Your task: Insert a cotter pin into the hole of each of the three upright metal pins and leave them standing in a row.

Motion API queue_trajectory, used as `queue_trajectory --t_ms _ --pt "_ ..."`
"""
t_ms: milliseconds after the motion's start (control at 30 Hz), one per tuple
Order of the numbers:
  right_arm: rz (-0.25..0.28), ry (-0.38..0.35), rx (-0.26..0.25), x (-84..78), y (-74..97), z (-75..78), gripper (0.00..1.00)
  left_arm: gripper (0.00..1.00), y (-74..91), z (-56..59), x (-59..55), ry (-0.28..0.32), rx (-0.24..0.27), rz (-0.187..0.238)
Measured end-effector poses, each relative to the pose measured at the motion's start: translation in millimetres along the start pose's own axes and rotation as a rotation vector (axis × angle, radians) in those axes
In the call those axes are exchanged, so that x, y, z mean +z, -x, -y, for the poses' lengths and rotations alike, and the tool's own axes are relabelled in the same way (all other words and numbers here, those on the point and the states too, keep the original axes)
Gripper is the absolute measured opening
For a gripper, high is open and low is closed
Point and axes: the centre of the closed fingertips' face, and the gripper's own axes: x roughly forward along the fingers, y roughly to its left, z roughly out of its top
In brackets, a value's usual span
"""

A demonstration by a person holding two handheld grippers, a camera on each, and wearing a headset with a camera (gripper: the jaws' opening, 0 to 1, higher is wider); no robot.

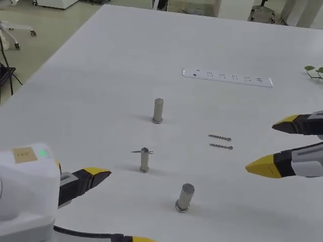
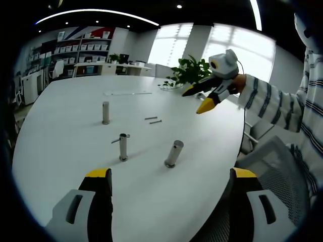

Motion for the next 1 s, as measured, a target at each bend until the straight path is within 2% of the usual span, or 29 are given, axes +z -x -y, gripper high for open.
queue_trajectory --t_ms 467,700,833,967,1000 --pt "-0.025 0.06 0.023 4.1 -8.4 6.9 0.67 0.95 -1.5 4.4 0.4 -0.002 -0.007 -0.003" --pt "-0.075 0.101 0.061 -0.1 -17.4 3.8 0.58 0.95 -0.9 1.8 1.1 0.007 0.005 0.004" --pt "-0.111 0.114 0.065 -0.7 -23.0 3.3 0.57 0.95 -1.1 1.6 -1.8 0.016 0.004 0.0" --pt "-0.115 0.128 0.087 3.1 -27.1 0.2 0.53 0.95 -0.5 2.8 -2.9 0.017 0.001 -0.002" --pt "-0.116 0.155 0.08 5.2 -28.1 2.6 0.5 0.95 -0.2 2.9 -2.8 0.017 0.001 -0.001"
